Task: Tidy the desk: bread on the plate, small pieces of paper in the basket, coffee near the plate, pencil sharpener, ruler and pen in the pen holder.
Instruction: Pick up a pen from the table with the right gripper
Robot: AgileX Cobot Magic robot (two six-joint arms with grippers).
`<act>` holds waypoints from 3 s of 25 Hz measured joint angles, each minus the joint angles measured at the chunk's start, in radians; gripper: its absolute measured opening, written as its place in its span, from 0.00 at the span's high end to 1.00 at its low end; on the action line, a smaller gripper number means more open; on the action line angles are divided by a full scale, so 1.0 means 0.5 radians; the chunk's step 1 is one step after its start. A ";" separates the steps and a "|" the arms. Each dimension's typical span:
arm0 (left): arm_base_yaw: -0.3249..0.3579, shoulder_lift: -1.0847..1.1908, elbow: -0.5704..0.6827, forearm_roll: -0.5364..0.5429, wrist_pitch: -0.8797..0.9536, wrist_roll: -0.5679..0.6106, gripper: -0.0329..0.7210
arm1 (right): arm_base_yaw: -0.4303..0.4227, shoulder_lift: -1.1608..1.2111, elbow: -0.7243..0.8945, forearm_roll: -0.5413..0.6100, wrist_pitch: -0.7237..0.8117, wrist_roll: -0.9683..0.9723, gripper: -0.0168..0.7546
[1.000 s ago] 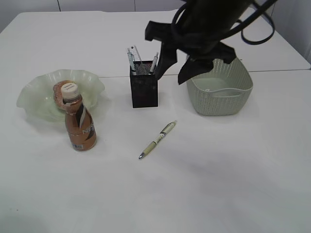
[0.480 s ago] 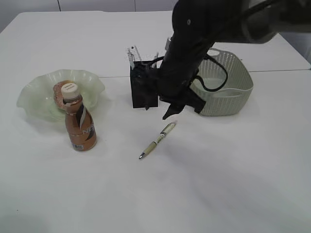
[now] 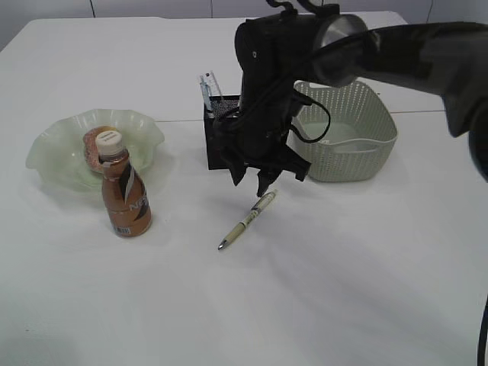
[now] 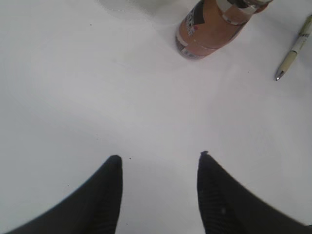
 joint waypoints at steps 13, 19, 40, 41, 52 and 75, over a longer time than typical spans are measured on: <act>0.000 0.000 0.000 -0.011 -0.014 0.000 0.47 | -0.099 0.171 -0.197 0.012 0.135 -0.001 0.55; 0.000 0.000 0.000 -0.014 -0.050 0.000 0.47 | -0.115 0.183 -0.205 0.038 0.130 -0.046 0.52; 0.000 0.000 0.000 -0.019 -0.054 0.000 0.47 | -0.115 0.324 -0.208 0.187 0.116 -0.116 0.50; 0.000 0.000 0.000 -0.019 -0.054 0.000 0.47 | -0.115 0.324 -0.208 0.187 0.116 -0.116 0.50; 0.000 0.000 0.000 -0.019 -0.054 0.000 0.47 | -0.115 0.355 -0.212 0.187 0.115 -0.117 0.50; 0.000 0.000 0.000 -0.019 -0.040 0.000 0.50 | -0.115 0.371 -0.224 0.402 0.152 -0.804 0.89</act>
